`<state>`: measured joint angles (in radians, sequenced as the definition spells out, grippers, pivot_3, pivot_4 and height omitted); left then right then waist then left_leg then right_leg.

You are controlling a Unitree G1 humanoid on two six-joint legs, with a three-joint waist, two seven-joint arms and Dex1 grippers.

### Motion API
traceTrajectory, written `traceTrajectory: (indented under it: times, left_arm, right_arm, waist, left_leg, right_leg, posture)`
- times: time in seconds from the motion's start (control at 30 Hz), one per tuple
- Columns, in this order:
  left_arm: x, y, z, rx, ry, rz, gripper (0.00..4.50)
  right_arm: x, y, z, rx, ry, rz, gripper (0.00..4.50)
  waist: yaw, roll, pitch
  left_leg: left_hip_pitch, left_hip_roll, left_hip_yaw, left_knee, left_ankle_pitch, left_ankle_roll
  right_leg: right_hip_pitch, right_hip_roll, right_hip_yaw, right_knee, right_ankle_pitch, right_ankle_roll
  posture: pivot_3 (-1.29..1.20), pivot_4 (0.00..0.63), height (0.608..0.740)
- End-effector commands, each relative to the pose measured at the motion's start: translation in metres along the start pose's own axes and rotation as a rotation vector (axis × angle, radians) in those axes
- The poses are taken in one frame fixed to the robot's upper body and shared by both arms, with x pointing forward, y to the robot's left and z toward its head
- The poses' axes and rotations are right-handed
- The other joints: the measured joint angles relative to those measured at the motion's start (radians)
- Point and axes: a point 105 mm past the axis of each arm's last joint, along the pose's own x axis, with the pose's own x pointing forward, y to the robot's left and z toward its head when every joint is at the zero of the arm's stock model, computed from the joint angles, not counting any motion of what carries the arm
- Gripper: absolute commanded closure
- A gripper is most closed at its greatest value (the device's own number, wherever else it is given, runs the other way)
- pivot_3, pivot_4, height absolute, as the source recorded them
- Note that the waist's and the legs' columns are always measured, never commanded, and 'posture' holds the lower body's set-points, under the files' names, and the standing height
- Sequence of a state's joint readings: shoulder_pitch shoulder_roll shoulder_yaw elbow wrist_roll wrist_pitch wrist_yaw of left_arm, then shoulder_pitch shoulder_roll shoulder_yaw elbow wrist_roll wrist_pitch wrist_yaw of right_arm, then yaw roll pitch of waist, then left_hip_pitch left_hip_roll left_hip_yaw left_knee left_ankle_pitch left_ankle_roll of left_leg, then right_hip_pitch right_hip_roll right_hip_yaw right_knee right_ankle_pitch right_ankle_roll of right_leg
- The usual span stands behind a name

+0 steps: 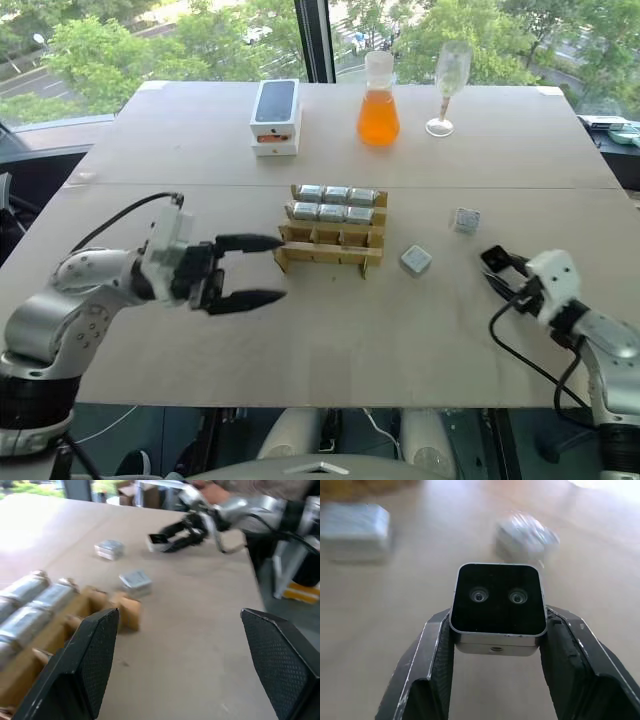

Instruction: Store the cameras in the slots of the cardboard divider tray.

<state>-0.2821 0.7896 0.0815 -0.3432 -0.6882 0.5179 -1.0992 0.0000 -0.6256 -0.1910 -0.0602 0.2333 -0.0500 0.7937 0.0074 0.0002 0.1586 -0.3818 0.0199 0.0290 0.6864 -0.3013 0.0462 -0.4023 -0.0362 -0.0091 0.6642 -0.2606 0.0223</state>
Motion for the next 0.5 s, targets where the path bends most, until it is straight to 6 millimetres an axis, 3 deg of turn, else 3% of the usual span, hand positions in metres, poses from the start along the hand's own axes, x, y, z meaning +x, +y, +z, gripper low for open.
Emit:
traceTrajectory:
  times: [0.03, 0.1, 0.2, 0.3, 0.5]
  left_arm:
    - [0.017, 0.010, 0.007, -0.050, -0.012, 0.031, 0.48]
    - [0.030, 0.015, 0.012, -0.120, -0.029, 0.002, 0.48]
    - [0.044, 0.027, 0.010, -0.153, 0.019, -0.006, 0.48]
    - [0.053, 0.036, 0.012, -0.172, 0.036, -0.018, 0.48]
    - [0.058, 0.019, 0.006, -0.160, 0.131, -0.171, 0.48]
  right_arm:
    - [0.028, 0.024, 0.060, -0.315, -0.160, 0.126, 2.63]
    - [0.045, 0.046, 0.078, -0.558, -0.214, 0.221, 2.63]
    - [0.062, 0.070, 0.074, -0.947, -0.213, 0.372, 2.63]
    - [0.080, 0.077, 0.081, -1.061, -0.266, 0.368, 2.63]
    - [0.098, 0.104, 0.110, -1.176, -0.432, 0.368, 2.63]
  waist:
    - [-0.005, -0.001, 0.001]
    - [-0.006, -0.003, 0.002]
    - [-0.003, -0.004, 0.003]
    - [-0.002, -0.008, 0.004]
    - [-0.016, -0.008, 0.004]
  left_leg:
    - [0.000, 0.000, 0.000, 0.000, 0.000, -0.001]
    - [0.000, 0.001, 0.000, 0.000, 0.001, -0.002]
    - [-0.001, 0.000, 0.000, 0.001, 0.004, -0.007]
    - [-0.003, -0.001, 0.000, 0.001, 0.004, -0.007]
    - [-0.015, 0.000, 0.000, 0.002, 0.005, -0.008]
  right_leg:
    - [0.000, 0.001, 0.000, 0.000, 0.000, 0.000]
    - [0.000, 0.002, 0.000, 0.001, 0.000, 0.000]
    - [-0.001, 0.002, 0.000, 0.001, 0.000, 0.000]
    - [-0.004, 0.002, -0.001, 0.001, 0.000, 0.000]
    - [-0.014, 0.001, 0.000, 0.000, 0.000, 0.000]
  posture:
    - [0.00, 0.150, 0.740]
    - [0.00, 0.150, 0.740]
    - [0.00, 0.150, 0.740]
    - [0.00, 0.150, 0.740]
    - [0.00, 0.150, 0.740]
